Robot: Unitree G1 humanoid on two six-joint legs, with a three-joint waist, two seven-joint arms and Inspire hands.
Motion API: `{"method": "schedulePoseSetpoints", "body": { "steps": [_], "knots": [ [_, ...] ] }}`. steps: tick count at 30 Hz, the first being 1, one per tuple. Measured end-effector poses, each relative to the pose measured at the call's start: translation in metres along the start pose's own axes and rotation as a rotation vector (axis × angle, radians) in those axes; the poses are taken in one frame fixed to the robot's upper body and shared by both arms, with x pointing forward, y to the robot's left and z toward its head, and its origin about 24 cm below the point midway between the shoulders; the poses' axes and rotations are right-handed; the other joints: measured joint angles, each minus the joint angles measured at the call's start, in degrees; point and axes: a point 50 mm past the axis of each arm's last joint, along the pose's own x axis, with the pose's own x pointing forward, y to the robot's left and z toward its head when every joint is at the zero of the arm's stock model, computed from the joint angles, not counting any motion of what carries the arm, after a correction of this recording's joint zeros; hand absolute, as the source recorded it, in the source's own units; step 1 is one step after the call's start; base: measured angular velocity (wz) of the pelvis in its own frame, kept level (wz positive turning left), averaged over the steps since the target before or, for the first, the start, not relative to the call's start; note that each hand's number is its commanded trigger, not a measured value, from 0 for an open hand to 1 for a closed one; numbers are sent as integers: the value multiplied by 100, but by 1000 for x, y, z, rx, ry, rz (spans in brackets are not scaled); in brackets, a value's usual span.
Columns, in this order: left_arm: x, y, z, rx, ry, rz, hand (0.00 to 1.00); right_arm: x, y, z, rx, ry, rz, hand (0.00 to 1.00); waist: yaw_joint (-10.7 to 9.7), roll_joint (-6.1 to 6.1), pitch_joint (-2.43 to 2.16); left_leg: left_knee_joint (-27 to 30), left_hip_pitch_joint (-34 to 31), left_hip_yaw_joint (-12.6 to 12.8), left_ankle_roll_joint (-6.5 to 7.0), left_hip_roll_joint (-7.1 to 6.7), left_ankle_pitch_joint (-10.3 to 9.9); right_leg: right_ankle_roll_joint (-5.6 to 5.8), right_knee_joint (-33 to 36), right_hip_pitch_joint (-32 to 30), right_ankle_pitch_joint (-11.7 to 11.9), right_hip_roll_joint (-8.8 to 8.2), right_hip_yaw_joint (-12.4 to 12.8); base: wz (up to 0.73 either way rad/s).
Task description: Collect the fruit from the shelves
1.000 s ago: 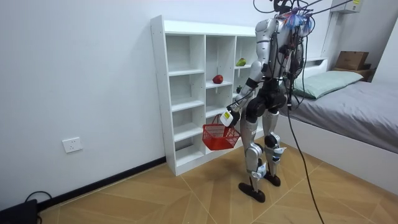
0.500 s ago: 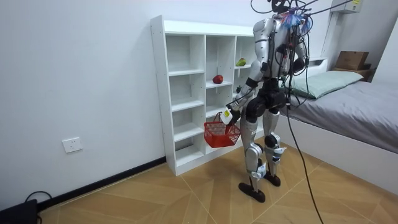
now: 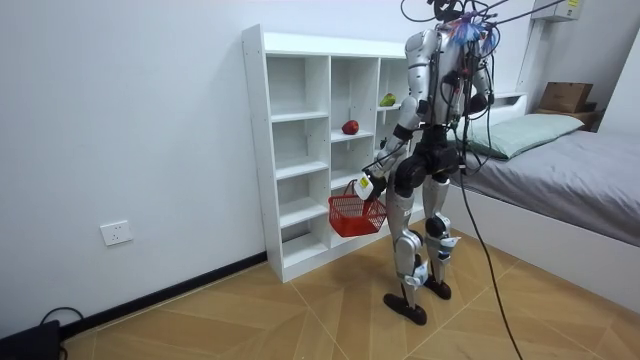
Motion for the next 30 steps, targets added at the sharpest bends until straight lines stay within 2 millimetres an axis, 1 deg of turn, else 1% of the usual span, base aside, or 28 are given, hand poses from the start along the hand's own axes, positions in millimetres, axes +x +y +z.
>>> {"method": "schedulePoseSetpoints", "body": {
  "steps": [4,9,10,11,16,19,21,26,30],
  "knots": [
    [0,0,1,2,-2,2,100,3,2,7,7,-47,9,0,34,-7,1,0,0,1,0,0,0,0,4,-3,0,1,3,0],
    [1,2,4,17,-9,5,100,4,1,7,-3,-54,12,0,124,-33,12,0,4,0,0,1,0,0,5,6,1,0,3,0],
    [1,3,4,19,-9,7,100,4,1,8,-4,-59,13,0,139,-46,20,-1,1,-2,0,1,0,0,4,8,1,0,-4,0],
    [1,4,4,21,-9,9,100,5,1,9,-3,-63,11,0,140,-57,29,0,-3,-3,0,3,1,0,3,7,1,1,-8,0],
    [3,7,8,48,-17,6,100,11,1,12,12,-80,-1,0,139,-113,34,-1,-4,-12,1,1,1,0,-1,13,1,-3,-24,0],
    [2,9,7,59,-11,8,100,16,0,15,5,-103,-1,0,137,-155,26,-1,5,-28,1,2,1,0,-23,83,1,-4,-52,5],
    [2,10,6,59,-4,9,100,17,-1,15,0,-109,1,0,136,-178,11,-1,7,-38,0,2,1,0,-23,93,1,-5,-73,5],
    [2,10,6,58,2,9,100,25,1,22,14,-145,-14,0,155,-199,13,0,15,-69,0,4,1,-2,-20,89,2,-4,-104,1],
    [2,10,6,56,3,10,100,27,2,24,10,-161,-19,0,191,-217,9,1,25,-76,0,7,1,-5,-24,102,4,-5,-124,1]
  ]
}}
